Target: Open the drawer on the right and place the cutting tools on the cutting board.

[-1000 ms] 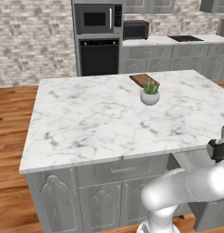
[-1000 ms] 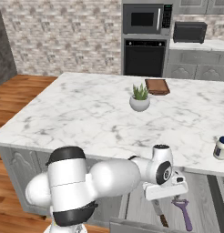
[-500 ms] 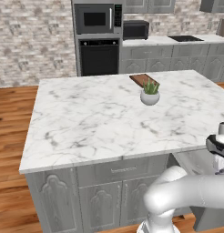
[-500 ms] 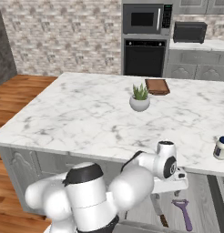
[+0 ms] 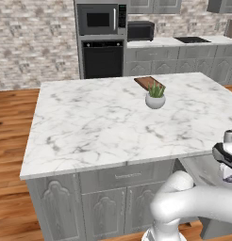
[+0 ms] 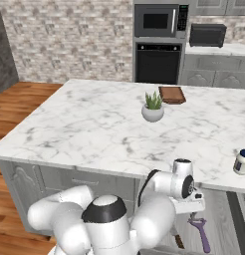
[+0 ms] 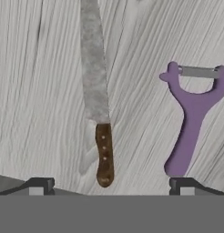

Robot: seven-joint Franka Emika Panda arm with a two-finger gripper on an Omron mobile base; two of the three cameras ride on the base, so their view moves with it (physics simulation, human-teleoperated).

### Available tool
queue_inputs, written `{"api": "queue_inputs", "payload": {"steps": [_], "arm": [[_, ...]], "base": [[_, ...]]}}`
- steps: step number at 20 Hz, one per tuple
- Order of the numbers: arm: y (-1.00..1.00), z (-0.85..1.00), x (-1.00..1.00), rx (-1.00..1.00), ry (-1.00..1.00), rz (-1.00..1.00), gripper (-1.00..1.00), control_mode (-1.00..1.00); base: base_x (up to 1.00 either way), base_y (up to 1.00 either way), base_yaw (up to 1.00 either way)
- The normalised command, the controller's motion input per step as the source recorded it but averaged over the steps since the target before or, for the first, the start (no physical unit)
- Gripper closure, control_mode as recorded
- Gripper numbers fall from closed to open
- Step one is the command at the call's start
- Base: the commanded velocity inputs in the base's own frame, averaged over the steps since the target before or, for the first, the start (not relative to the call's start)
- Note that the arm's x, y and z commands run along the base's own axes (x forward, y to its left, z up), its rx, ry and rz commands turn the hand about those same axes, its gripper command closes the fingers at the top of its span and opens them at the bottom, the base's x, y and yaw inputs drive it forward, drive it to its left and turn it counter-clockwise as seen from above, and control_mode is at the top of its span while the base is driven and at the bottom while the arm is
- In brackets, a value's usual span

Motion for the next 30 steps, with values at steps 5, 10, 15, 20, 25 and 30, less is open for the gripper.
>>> {"api": "queue_inputs", "payload": {"steps": [5, 10, 15, 20, 25, 30], "arm": [[0.00, -0.26, 0.00, 0.00, 0.00, 0.00, -1.00, -1.00], [0.00, -0.22, -0.03, 0.00, 0.00, 0.00, -1.00, -1.00], [0.01, -0.26, -0.29, 0.00, 0.00, 0.00, -1.00, -1.00], [0.00, -0.20, -0.11, 0.01, 0.00, 0.00, -1.00, -1.00], [0.00, -0.08, 0.08, 0.00, 0.00, 0.00, -1.00, -1.00], [0.00, -0.19, 0.14, 0.00, 0.00, 0.00, -1.00, -1.00]], "base": [[0.00, 0.00, 0.00], [0.00, 0.00, 0.00], [0.00, 0.00, 0.00], [0.00, 0.00, 0.00], [0.00, 0.00, 0.00], [0.00, 0.00, 0.00]]}}
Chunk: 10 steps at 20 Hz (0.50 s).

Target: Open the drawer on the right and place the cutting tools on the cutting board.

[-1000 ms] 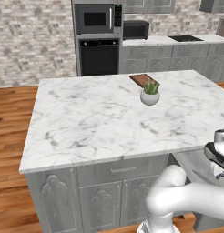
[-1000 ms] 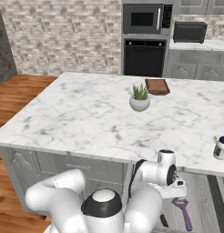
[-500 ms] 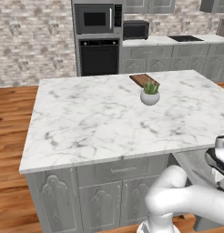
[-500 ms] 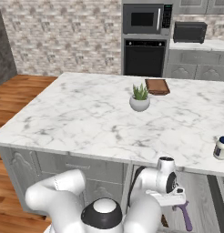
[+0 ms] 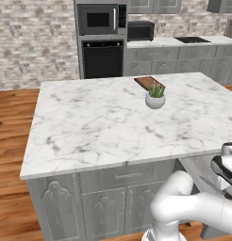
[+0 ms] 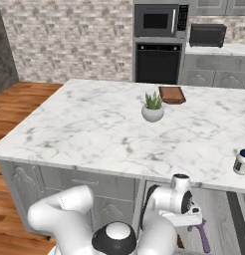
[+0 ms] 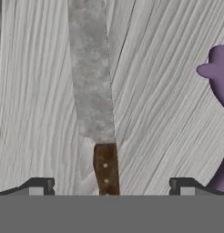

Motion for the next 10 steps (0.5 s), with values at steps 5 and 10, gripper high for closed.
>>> {"api": "queue_inputs", "payload": {"steps": [5, 10], "arm": [[0.01, -0.31, 0.00, 0.00, 0.00, 0.00, -1.00, -1.00], [0.00, -0.25, 0.00, 0.00, 0.00, 0.00, -1.00, -1.00]], "base": [[0.00, 0.00, 0.00], [0.00, 0.00, 0.00]]}}
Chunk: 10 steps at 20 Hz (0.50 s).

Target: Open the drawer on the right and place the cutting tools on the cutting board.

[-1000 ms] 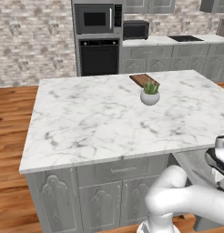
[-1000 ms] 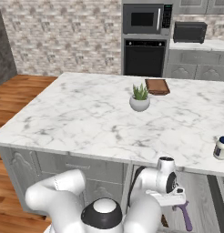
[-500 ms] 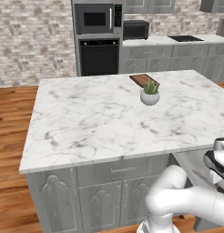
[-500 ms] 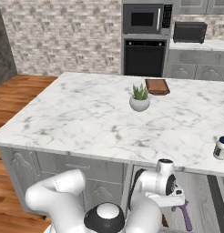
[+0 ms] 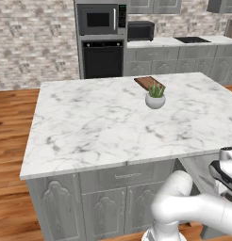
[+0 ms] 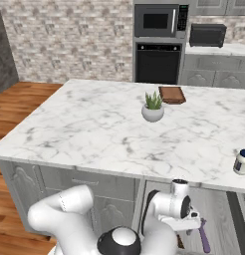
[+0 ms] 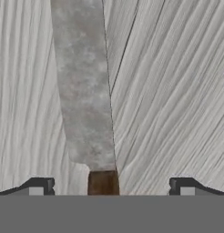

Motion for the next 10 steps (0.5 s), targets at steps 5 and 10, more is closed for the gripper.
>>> {"api": "queue_inputs", "payload": {"steps": [5, 10], "arm": [[0.00, -0.18, 0.00, 0.00, 0.00, 0.00, -1.00, -1.00], [0.00, -0.19, 0.00, 0.00, 0.00, 0.00, -1.00, -1.00]], "base": [[0.00, 0.00, 0.00], [0.00, 0.00, 0.00]]}}
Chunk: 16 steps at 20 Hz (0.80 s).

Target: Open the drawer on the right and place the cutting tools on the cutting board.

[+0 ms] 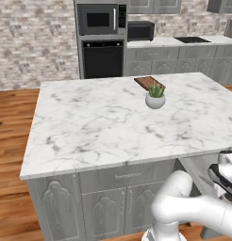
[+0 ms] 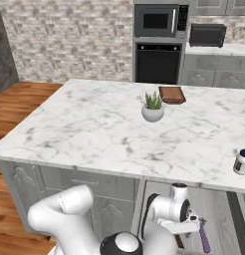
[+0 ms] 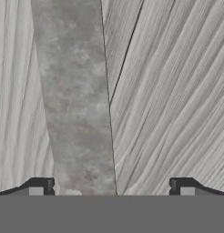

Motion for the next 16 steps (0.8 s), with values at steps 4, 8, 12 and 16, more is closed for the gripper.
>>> {"api": "queue_inputs", "payload": {"steps": [4, 8, 12, 16], "arm": [[0.00, -0.15, 0.00, 0.00, 0.00, 0.00, -1.00, -1.00], [0.00, -0.03, 0.00, 0.00, 0.00, 0.00, 1.00, -1.00], [0.00, 0.00, -0.02, 0.00, 0.00, 0.00, 1.00, -1.00], [0.00, 0.09, -0.20, 0.00, -0.11, 0.00, 1.00, -1.00]], "base": [[0.00, 0.00, 0.00], [0.00, 0.00, 0.00], [0.00, 0.00, 0.00], [0.00, 0.00, 0.00]]}}
